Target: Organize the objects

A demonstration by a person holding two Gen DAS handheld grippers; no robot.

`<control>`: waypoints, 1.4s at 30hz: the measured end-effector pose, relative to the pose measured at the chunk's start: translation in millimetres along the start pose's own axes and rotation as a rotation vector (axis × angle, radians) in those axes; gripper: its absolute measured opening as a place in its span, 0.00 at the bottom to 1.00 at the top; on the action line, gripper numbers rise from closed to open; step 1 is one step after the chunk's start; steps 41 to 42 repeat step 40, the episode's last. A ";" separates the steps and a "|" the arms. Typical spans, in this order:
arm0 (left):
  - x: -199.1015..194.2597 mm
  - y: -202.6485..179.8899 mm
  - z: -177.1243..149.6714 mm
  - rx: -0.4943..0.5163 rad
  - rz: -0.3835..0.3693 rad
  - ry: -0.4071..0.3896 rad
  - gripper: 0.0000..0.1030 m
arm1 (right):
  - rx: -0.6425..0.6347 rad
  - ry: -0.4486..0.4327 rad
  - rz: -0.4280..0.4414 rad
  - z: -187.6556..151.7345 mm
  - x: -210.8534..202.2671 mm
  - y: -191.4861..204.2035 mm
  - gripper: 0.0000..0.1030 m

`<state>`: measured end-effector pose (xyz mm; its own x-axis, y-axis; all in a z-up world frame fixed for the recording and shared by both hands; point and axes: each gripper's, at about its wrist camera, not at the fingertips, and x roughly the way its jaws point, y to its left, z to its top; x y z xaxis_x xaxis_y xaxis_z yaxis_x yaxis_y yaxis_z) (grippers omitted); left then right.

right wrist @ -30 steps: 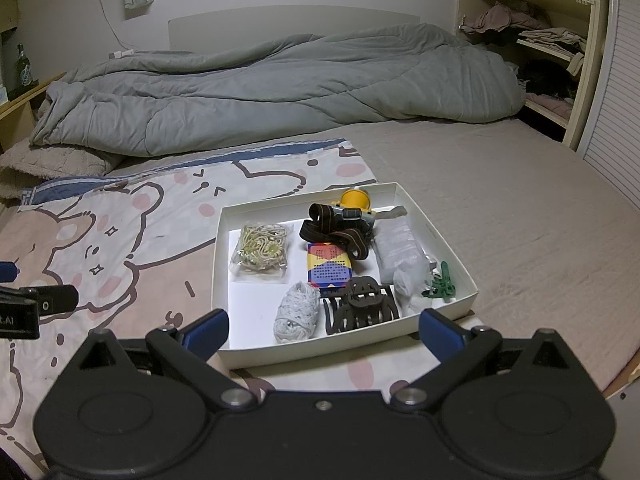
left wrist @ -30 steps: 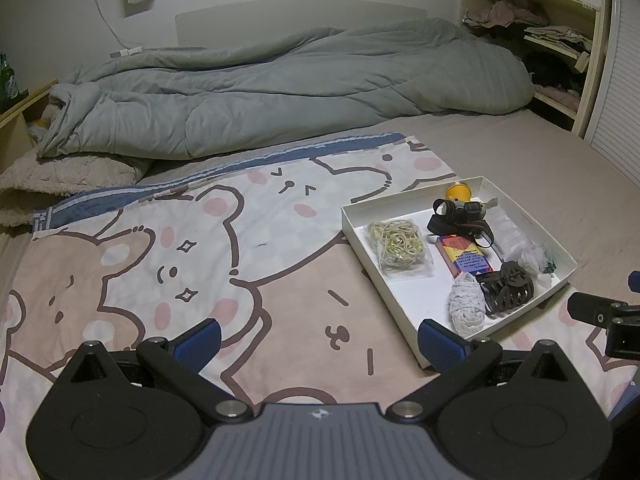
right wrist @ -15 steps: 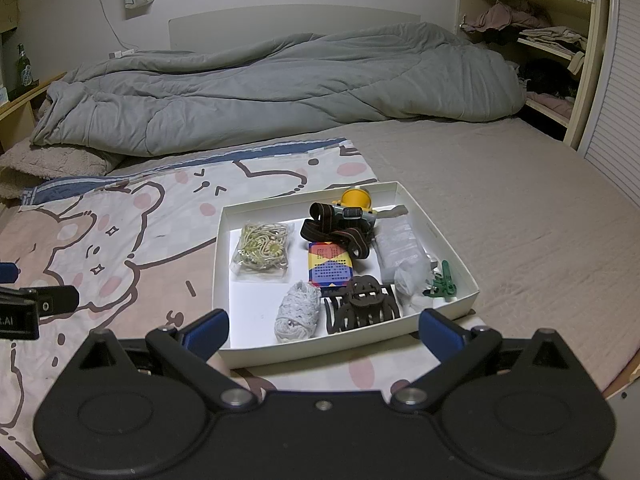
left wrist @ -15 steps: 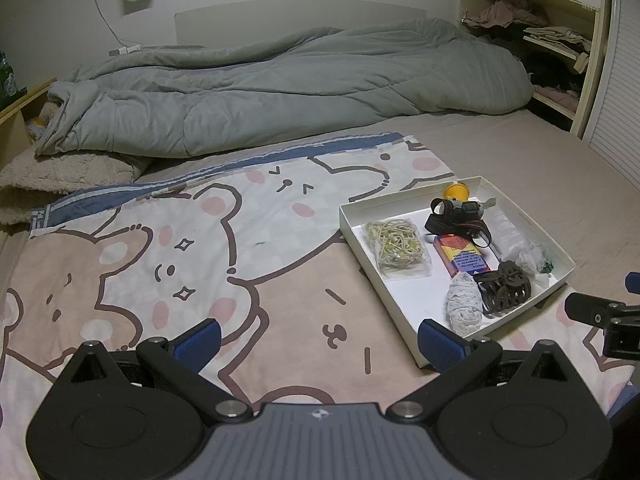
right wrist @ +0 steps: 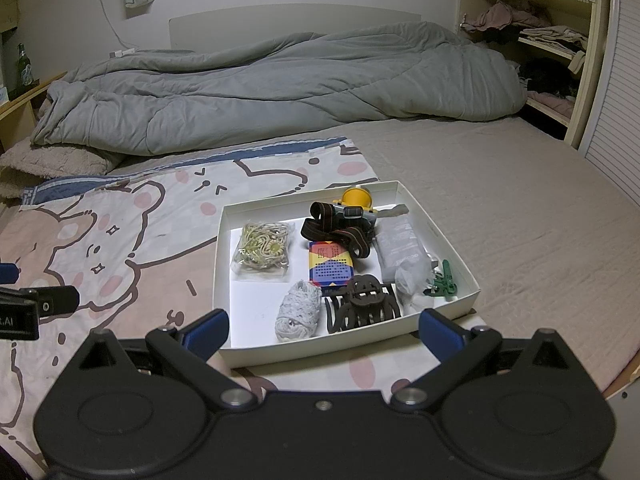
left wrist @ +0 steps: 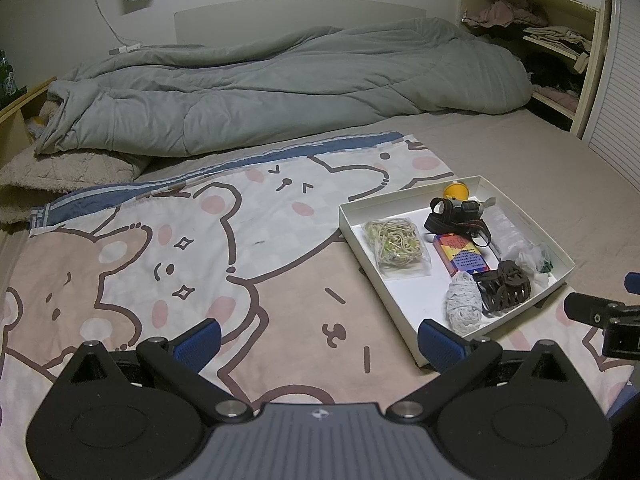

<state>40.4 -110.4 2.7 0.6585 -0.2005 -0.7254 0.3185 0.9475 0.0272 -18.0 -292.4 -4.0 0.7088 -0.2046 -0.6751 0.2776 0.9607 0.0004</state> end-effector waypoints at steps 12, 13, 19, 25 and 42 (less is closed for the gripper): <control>-0.1 0.5 -0.6 0.000 0.000 0.001 1.00 | 0.000 0.000 0.002 -0.5 -0.4 0.4 0.99; -0.1 0.5 -0.6 -0.001 0.000 0.001 1.00 | 0.000 0.000 0.002 -0.4 -0.3 0.3 0.99; -0.1 0.7 -0.2 -0.001 0.000 0.001 1.00 | -0.001 0.001 0.003 -1.2 -0.2 1.1 0.99; 0.2 0.7 -0.4 -0.001 -0.002 0.002 1.00 | -0.001 0.001 0.003 -0.9 -0.3 0.9 0.99; 1.6 -2.0 -2.6 -0.003 -0.001 0.009 1.00 | -0.001 0.002 0.003 -0.5 -0.1 0.5 0.99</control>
